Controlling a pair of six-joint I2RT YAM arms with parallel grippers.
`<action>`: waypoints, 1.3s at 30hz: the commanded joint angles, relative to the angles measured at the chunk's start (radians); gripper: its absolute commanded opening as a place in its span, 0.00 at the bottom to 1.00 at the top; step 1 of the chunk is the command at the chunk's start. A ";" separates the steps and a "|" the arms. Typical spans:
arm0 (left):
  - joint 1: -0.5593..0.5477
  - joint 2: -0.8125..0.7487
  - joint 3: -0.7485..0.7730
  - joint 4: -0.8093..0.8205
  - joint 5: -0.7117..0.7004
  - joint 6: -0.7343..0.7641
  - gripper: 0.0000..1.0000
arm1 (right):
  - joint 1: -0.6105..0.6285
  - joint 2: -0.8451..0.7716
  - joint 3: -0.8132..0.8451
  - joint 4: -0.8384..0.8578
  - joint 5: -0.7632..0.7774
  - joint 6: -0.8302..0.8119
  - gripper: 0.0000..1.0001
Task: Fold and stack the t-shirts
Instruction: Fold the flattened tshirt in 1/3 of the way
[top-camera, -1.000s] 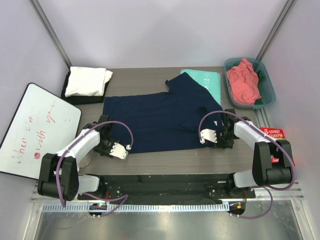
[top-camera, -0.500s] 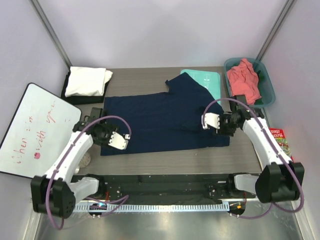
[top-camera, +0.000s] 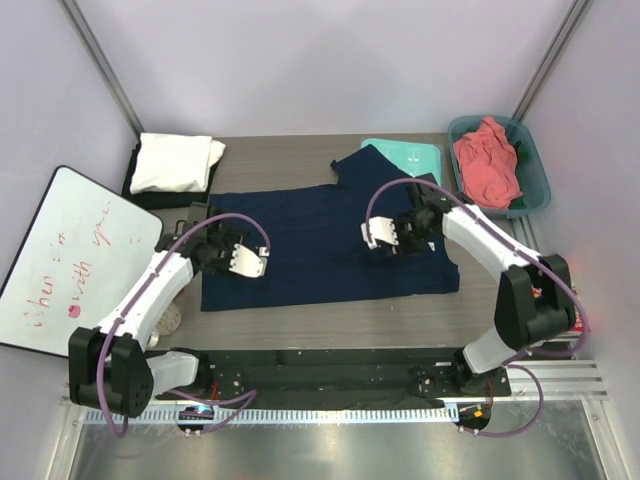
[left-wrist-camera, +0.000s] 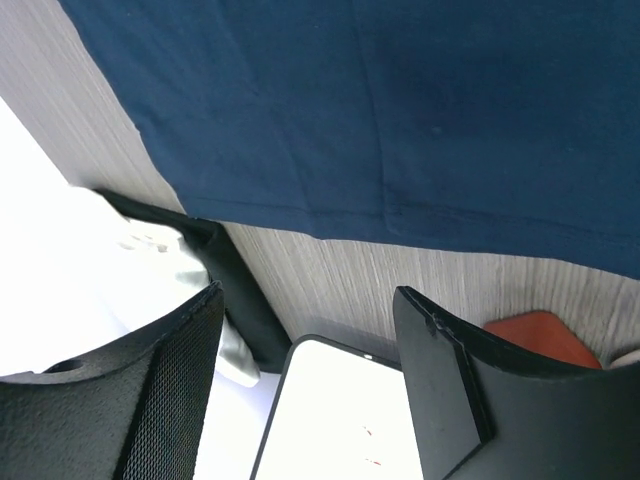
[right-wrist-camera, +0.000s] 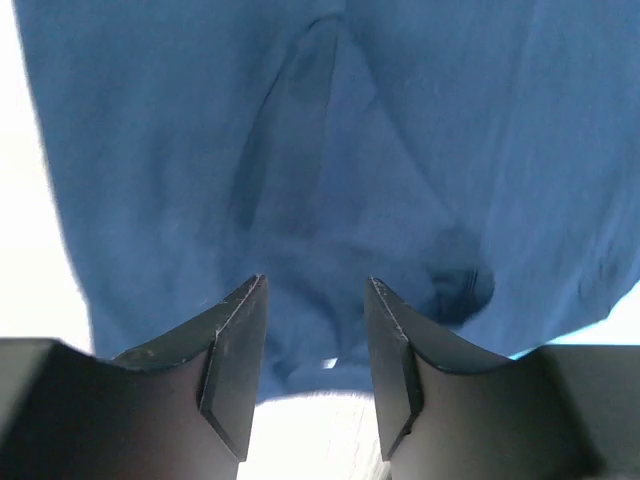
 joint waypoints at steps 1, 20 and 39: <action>-0.038 0.011 0.038 0.061 -0.065 -0.082 0.68 | 0.009 0.119 0.141 0.026 -0.038 -0.013 0.48; -0.041 -0.023 0.006 0.036 -0.114 -0.076 0.68 | 0.022 0.244 0.260 -0.100 -0.042 -0.082 0.46; -0.041 0.032 0.040 0.062 -0.113 -0.075 0.66 | 0.042 0.306 0.247 -0.132 -0.019 -0.052 0.41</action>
